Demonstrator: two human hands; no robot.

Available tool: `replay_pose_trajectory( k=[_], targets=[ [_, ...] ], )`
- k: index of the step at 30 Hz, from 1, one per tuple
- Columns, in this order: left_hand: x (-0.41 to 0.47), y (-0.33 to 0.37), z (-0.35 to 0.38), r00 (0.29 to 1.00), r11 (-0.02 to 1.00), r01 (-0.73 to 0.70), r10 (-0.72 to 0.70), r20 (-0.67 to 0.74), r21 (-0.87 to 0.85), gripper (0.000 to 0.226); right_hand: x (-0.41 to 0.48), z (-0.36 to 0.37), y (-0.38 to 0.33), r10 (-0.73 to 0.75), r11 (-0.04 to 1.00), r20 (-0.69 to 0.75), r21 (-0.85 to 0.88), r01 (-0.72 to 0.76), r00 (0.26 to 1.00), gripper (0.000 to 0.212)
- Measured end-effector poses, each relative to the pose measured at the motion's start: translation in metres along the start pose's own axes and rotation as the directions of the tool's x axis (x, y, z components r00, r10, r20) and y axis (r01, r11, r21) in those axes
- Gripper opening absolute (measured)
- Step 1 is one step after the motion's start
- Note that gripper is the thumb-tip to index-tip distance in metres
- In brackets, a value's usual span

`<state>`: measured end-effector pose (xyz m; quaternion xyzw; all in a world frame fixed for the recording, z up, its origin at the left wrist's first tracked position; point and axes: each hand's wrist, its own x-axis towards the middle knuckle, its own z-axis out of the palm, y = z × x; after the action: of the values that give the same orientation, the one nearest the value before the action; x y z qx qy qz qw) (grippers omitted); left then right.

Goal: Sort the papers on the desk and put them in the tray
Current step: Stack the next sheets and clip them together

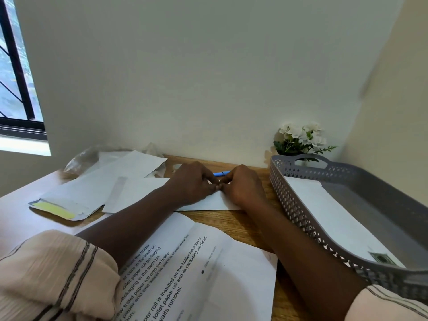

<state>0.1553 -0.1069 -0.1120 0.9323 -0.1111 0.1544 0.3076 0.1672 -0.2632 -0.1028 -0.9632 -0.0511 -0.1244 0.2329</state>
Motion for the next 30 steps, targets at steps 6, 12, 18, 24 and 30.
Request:
replay_pose_trajectory(
  k=[6,12,18,24,30],
  targets=[
    [-0.005,0.001,0.003,0.999,0.999,-0.013,0.015,-0.038,0.051,0.023,-0.027,0.004,-0.002,-0.129,0.957,0.057,-0.256,0.139,0.99,0.037],
    [-0.01,0.004,0.005,0.999,0.988,-0.028,0.034,-0.038,0.15,0.027,-0.051,-0.002,-0.008,-0.045,0.91,0.103,-0.405,0.084,0.994,0.057],
    [-0.022,0.006,-0.005,0.994,0.817,0.052,0.016,-0.113,0.574,0.066,-0.054,-0.003,0.0,-0.062,0.948,0.025,-0.31,0.067,0.998,0.058],
    [-0.018,0.0,-0.003,0.979,0.831,0.202,-0.192,-0.073,0.518,0.089,-0.055,-0.005,0.002,-0.09,0.965,-0.041,-0.249,0.077,0.995,0.051],
    [-0.017,-0.008,-0.001,0.976,0.874,0.22,-0.192,-0.108,0.433,0.105,-0.055,-0.005,0.004,-0.106,0.971,-0.047,-0.222,0.093,0.993,0.056]
  ],
)
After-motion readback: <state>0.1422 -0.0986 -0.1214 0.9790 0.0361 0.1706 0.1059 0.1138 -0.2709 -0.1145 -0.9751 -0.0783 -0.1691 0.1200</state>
